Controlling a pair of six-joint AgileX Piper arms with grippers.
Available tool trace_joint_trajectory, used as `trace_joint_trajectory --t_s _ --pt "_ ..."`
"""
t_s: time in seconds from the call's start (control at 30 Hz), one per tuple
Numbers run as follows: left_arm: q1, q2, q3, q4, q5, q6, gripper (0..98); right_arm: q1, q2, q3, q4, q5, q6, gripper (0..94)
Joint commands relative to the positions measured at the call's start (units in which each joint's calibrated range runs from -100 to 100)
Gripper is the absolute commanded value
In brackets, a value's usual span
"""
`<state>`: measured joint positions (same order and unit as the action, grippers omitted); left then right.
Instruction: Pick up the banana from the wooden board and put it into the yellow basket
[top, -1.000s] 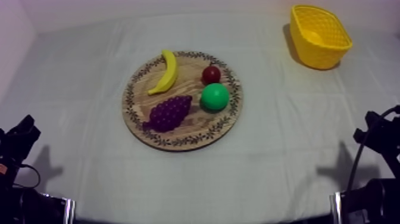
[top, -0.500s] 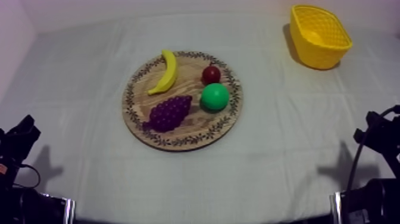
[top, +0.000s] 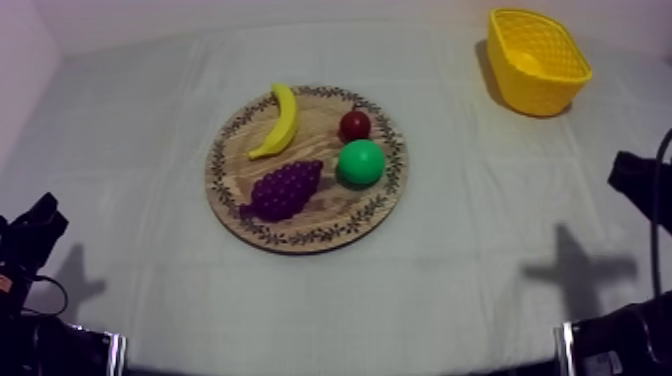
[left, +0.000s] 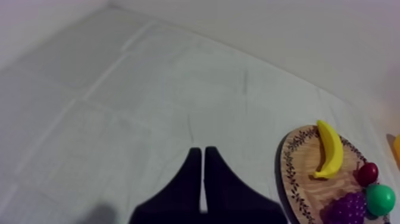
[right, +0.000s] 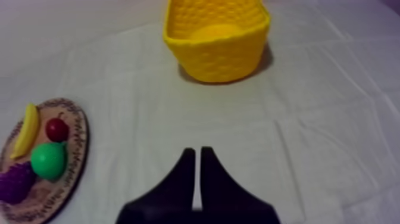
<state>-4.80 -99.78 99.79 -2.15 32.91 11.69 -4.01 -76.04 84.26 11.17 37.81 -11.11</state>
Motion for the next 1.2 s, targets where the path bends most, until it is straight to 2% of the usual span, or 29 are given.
trace_joint_trajectory --t_s 0.0,0.27,0.53,0.93,1.03,1.17 --pt "0.0 0.0 0.0 -0.03 0.0 0.0 0.1 -1.8 3.9 -8.5 -0.6 1.1 -0.6 1.6" --pt "0.0 0.0 0.0 -0.03 0.0 0.0 0.1 -7.0 14.7 -27.6 -2.1 5.8 -2.4 1.6" --pt "0.0 0.0 0.0 -0.03 0.0 0.0 0.1 -15.4 25.1 -37.7 1.0 7.7 -7.6 1.7" --pt "0.0 0.0 0.0 -0.03 0.0 0.0 0.1 -26.1 42.1 -48.3 4.9 7.2 -13.6 1.9" --pt "0.0 0.0 0.0 -0.03 0.0 0.0 0.1 -27.7 46.7 -51.0 4.9 7.1 -14.4 2.0" --pt "0.0 0.0 0.0 -0.03 0.0 0.0 0.1 -28.5 52.8 -54.5 3.3 5.1 -14.2 2.7"
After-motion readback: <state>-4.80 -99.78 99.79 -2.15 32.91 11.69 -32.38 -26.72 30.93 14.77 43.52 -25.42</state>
